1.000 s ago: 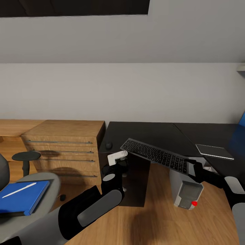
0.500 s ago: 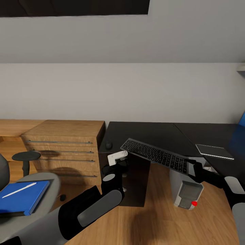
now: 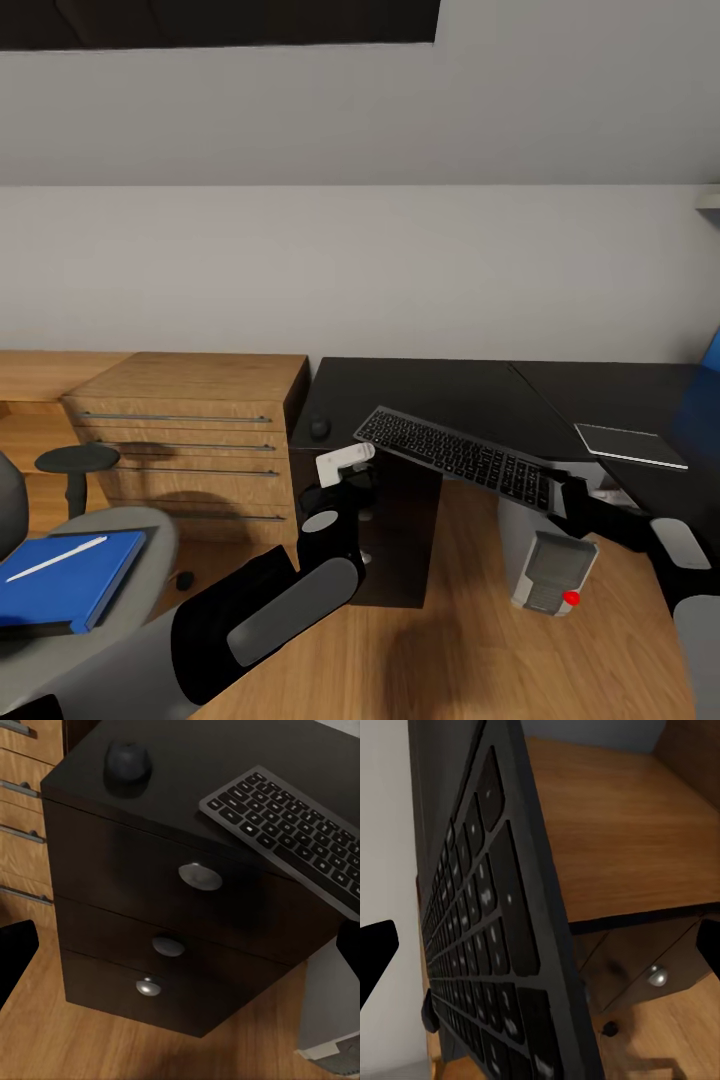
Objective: In the bedroom, organize the workspace by keeping the computer under the desk, ensuring the monitor is on the desk, placing the keyboard on the desk next to the monitor, placing the mouse on the desk next to the keyboard, moving the folder from the swivel chair onto the desk next to the mouse, stacking the notebook on top of the folder with the pen on top of the notebook, and positioning the swivel chair next to the desk.
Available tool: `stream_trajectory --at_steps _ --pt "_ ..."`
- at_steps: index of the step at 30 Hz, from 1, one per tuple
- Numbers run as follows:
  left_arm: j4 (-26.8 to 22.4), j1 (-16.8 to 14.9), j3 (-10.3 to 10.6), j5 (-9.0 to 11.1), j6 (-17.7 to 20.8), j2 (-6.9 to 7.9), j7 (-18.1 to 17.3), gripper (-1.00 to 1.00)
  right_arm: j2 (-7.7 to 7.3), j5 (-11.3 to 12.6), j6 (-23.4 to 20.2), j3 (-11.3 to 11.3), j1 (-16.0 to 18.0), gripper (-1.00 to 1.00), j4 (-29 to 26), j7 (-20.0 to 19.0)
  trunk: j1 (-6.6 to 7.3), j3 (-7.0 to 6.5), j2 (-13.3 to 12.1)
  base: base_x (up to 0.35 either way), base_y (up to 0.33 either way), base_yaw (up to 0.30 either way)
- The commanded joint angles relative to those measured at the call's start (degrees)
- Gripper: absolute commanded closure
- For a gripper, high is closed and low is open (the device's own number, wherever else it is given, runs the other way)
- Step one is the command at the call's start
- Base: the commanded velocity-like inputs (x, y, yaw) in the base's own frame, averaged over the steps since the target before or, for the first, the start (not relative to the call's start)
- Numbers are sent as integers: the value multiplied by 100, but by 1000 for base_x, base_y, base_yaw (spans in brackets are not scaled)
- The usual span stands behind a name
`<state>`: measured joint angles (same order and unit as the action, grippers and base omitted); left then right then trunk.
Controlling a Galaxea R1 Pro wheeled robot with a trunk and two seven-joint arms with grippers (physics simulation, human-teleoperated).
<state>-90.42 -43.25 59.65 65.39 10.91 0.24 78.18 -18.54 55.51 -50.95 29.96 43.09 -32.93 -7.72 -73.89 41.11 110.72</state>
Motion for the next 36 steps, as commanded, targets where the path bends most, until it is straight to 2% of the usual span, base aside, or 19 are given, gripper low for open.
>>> stream_trajectory --at_steps 1,10,25,26,36 --pt "-5 -8 8 8 60 3 31 -100 43 -66 -30 11 7 -100 0 -46 1 6 3 0 0 0" --pt "-3 -8 7 8 60 10 33 -100 106 -75 -29 -37 7 -100 -3 -46 1 6 3 0 0 0" --pt "-3 -8 11 8 60 9 36 -100 114 -76 -29 -42 7 -100 -3 -46 1 6 3 0 0 0" --pt "-3 -8 11 8 60 8 35 -100 114 -76 -29 -42 7 100 -3 -46 1 6 3 0 0 0" --pt "-7 -8 10 3 60 11 40 -100 114 -78 -25 -43 7 100 -5 -43 1 6 3 0 0 0"
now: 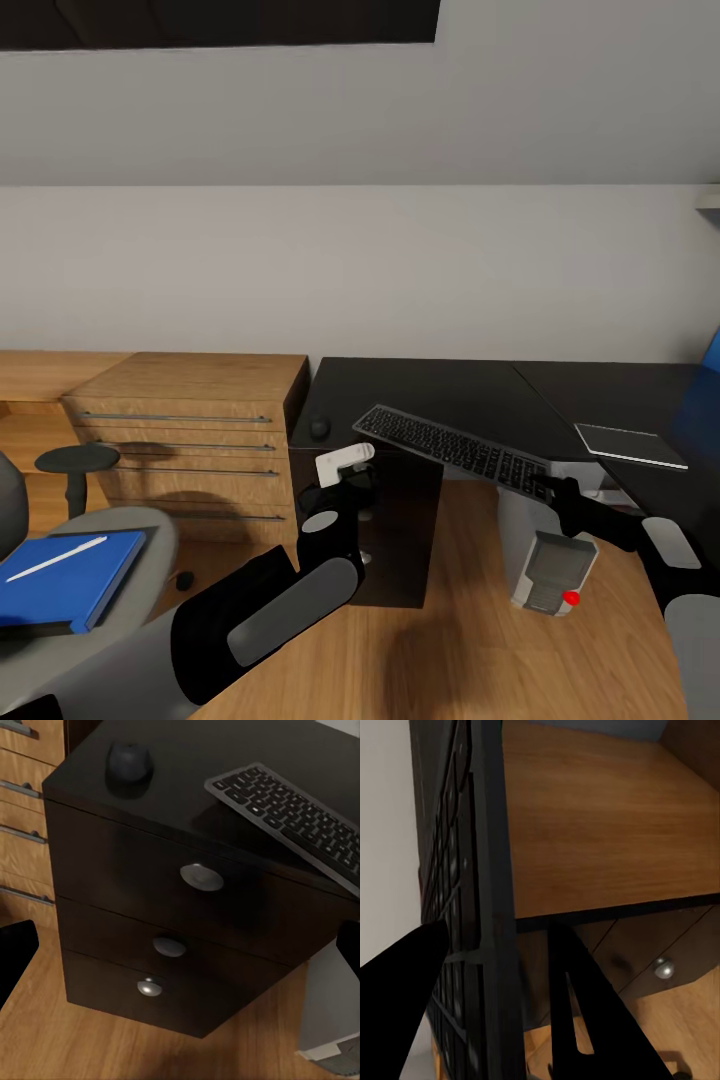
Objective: In the bedroom, organize the workspace by keeping the computer under the desk, ensuring the monitor is on the desk, placing the keyboard on the desk next to the monitor, placing the mouse on the desk next to the keyboard, moving the folder from the swivel chair onto the desk next to the mouse, stacking the notebook on top of the folder with the pen on top of the notebook, and positioning the swivel chair next to the desk.
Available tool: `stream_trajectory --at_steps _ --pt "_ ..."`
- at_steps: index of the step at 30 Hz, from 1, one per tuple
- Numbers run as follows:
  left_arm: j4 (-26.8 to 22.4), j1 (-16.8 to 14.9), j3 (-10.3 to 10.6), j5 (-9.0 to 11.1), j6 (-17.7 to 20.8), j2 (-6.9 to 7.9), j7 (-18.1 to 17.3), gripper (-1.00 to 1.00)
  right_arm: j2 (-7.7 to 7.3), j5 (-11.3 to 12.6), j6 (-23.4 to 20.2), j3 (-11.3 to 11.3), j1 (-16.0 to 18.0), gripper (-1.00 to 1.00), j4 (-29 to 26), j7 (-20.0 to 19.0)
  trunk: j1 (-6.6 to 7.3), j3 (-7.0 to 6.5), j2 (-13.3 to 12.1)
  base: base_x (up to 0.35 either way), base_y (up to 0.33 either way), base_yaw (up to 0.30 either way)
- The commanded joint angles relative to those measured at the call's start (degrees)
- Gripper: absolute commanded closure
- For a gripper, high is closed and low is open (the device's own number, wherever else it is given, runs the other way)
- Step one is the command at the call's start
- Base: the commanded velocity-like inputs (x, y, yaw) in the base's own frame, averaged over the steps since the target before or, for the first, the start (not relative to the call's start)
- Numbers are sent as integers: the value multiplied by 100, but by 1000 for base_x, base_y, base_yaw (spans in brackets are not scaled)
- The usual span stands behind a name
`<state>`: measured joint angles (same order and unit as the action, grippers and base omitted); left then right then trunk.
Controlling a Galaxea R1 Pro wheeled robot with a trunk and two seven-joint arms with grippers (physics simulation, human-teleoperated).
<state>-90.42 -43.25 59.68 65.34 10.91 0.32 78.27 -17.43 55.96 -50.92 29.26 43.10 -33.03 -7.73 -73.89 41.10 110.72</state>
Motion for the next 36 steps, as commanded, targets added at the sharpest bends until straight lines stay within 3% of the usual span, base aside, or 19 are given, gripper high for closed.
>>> stream_trajectory --at_steps 1,7,27,36 --pt "-5 -8 8 11 60 3 31 -100 3 -124 -26 27 6 100 4 -42 1 6 3 0 0 0" --pt "-8 -8 8 9 60 -1 31 -100 -3 -129 -28 27 6 100 -3 -47 1 6 3 0 0 0" --pt "30 -8 6 28 60 -5 -8 -100 -7 -129 -20 29 6 100 -38 -62 440 -353 -799 0 0 0" --pt "282 -8 7 32 69 -22 -21 -100 3 -128 3 25 -3 100 -334 -69 440 -353 -799 0 0 0"
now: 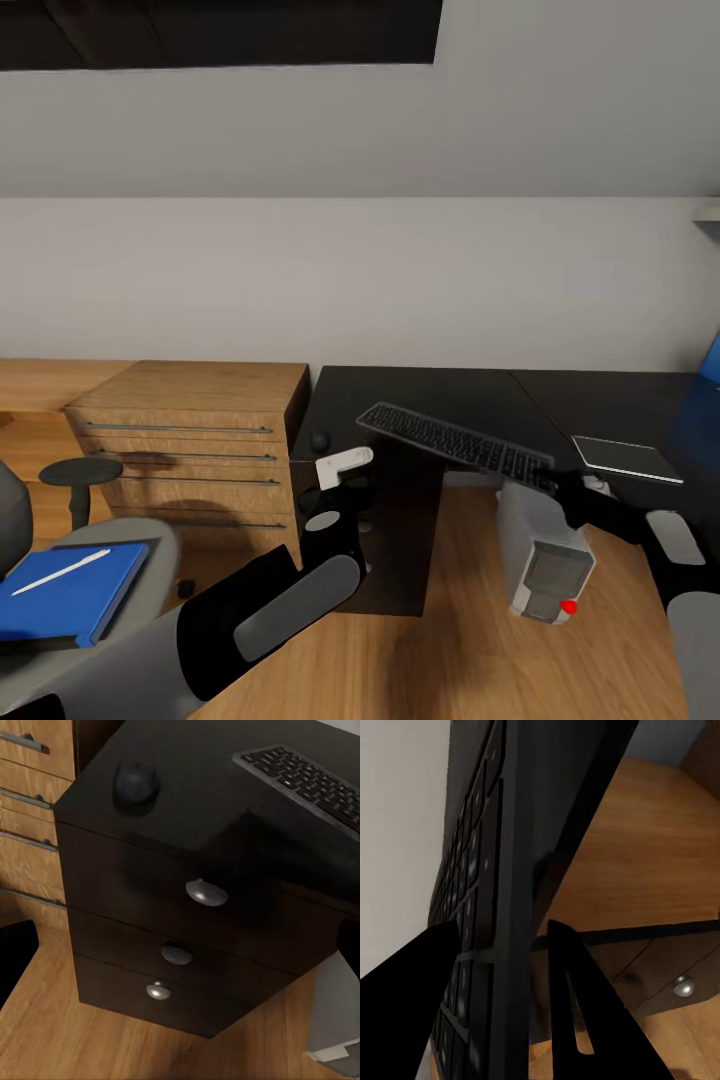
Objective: In the bedroom, organize the workspace by keeping the computer under the desk, ensuring the monitor is on the desk, placing the keyboard on the desk next to the monitor, placing the mouse on the desk next to the keyboard, moving the folder from the swivel chair onto the desk next to the mouse, stacking the notebook on top of the folder with the pen on top of the notebook, and positioning the swivel chair next to the desk.
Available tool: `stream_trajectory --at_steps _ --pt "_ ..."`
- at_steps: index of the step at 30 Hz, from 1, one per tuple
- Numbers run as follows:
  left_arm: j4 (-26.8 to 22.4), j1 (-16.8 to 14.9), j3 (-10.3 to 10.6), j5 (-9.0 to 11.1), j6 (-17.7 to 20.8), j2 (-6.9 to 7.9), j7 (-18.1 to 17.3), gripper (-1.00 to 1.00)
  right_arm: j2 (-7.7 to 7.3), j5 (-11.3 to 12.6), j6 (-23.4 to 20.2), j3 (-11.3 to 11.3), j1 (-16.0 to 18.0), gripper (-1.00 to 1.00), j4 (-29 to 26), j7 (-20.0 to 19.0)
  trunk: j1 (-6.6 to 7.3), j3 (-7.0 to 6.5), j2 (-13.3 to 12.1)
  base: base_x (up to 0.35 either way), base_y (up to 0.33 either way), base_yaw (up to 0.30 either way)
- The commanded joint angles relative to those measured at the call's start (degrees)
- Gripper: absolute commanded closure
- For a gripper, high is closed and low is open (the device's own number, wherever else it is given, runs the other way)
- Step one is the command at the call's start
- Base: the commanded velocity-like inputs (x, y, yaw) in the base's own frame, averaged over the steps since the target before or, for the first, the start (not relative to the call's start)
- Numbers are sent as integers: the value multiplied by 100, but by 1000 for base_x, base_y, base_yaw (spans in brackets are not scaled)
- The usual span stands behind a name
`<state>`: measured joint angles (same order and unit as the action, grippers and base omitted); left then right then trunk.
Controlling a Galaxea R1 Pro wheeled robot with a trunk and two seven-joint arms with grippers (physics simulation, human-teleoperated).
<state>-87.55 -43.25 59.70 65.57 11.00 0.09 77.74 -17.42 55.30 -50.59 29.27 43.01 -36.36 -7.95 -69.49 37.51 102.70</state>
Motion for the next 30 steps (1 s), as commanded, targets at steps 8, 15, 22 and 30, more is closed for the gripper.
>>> stream_trajectory --at_steps 8,15,22,30 --pt "212 -8 6 1 69 0 31 -100 91 -67 -24 -5 -11 100 -604 -48 0 6 3 0 0 0" --pt "237 -8 6 2 64 0 31 -100 203 -143 385 -694 -12 100 -1039 -52 0 6 3 0 0 0" --pt "254 -8 3 7 58 2 31 -100 710 -156 1229 -853 -14 100 -1290 -84 0 6 3 0 0 0" --pt "1198 -8 6 17 50 -110 23 -100 1406 -170 3735 -872 -175 100 -1447 -111 0 6 3 0 0 0"
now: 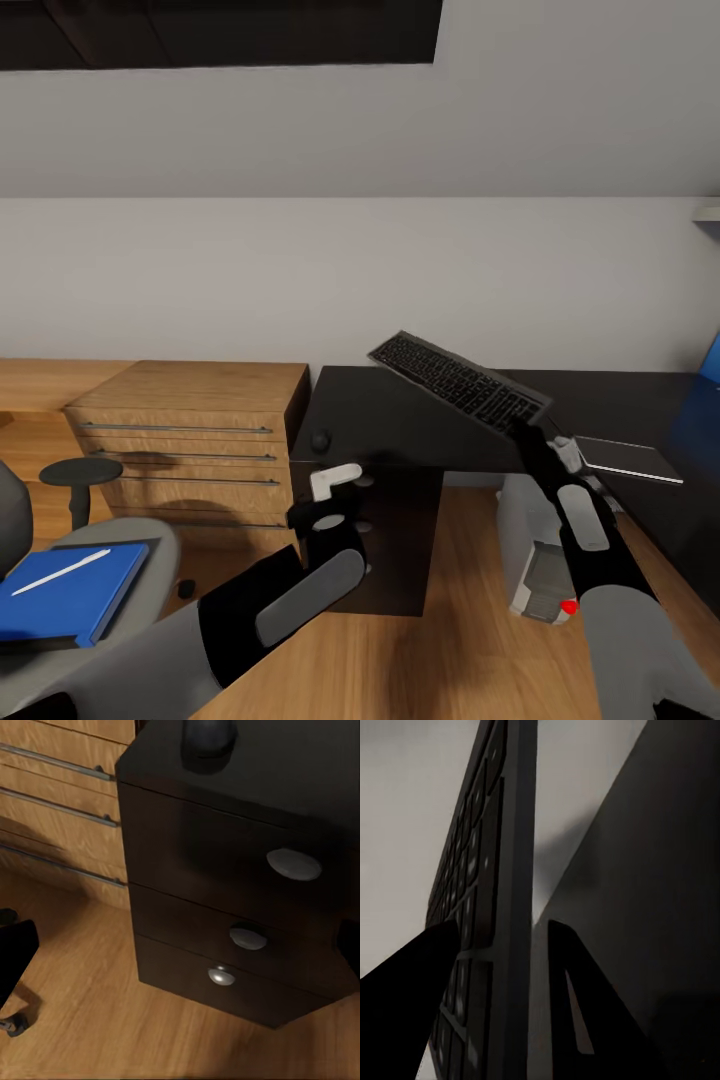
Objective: In the bedroom, organize the workspace by keeping the computer under the desk, ensuring the monitor is on the desk, placing the keyboard on the desk next to the monitor, placing the mouse on the desk next to the keyboard, moving the folder from the swivel chair onto the desk next to the mouse, stacking the notebook on top of the folder with the pen on top of the notebook, and positioning the swivel chair next to the desk.
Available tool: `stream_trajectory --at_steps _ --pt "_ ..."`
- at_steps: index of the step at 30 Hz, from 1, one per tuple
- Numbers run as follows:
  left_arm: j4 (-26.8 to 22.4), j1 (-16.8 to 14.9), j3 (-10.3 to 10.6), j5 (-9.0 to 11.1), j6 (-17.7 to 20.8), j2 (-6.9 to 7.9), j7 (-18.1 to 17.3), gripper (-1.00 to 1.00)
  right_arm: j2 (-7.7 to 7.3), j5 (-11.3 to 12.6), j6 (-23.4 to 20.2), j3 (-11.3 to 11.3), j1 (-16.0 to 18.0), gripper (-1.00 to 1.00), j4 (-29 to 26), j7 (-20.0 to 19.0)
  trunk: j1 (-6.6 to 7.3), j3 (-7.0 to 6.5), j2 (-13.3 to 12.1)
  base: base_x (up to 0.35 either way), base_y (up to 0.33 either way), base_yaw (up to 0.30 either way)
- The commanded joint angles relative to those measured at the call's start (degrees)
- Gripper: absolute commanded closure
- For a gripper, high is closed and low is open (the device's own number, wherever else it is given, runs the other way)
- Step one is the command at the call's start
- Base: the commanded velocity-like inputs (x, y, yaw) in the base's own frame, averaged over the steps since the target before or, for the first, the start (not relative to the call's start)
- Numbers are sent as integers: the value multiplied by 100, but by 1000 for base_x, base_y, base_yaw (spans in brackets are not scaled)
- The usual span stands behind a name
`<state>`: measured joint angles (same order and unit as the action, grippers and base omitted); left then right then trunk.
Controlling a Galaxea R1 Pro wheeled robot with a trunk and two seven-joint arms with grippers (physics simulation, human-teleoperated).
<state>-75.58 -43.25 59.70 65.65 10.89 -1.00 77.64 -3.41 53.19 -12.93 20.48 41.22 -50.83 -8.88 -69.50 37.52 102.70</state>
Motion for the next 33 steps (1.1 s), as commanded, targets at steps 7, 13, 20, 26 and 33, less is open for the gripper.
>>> stream_trajectory --at_steps 7,13,20,26,33 --pt "471 -7 254 236 68 116 22 -100 368 19 910 1 -187 100 -131 -18 1 6 3 0 0 0" --pt "720 0 1311 1202 50 473 -353 -100 802 11 1484 -22 -543 100 -397 -23 1 6 3 0 0 0" --pt "1609 1 2520 2042 33 577 -1729 -100 1225 24 2240 -208 -1101 100 -914 -18 1 6 3 0 0 0" --pt "2837 44 3017 2230 -90 570 -3511 -100 1340 46 3257 -789 -1320 100 -970 32 1 6 3 0 0 0" --pt "4047 351 3093 2273 -224 525 -5077 -100 1340 63 3681 -1460 -1471 100 -962 105 1 6 3 0 0 0"
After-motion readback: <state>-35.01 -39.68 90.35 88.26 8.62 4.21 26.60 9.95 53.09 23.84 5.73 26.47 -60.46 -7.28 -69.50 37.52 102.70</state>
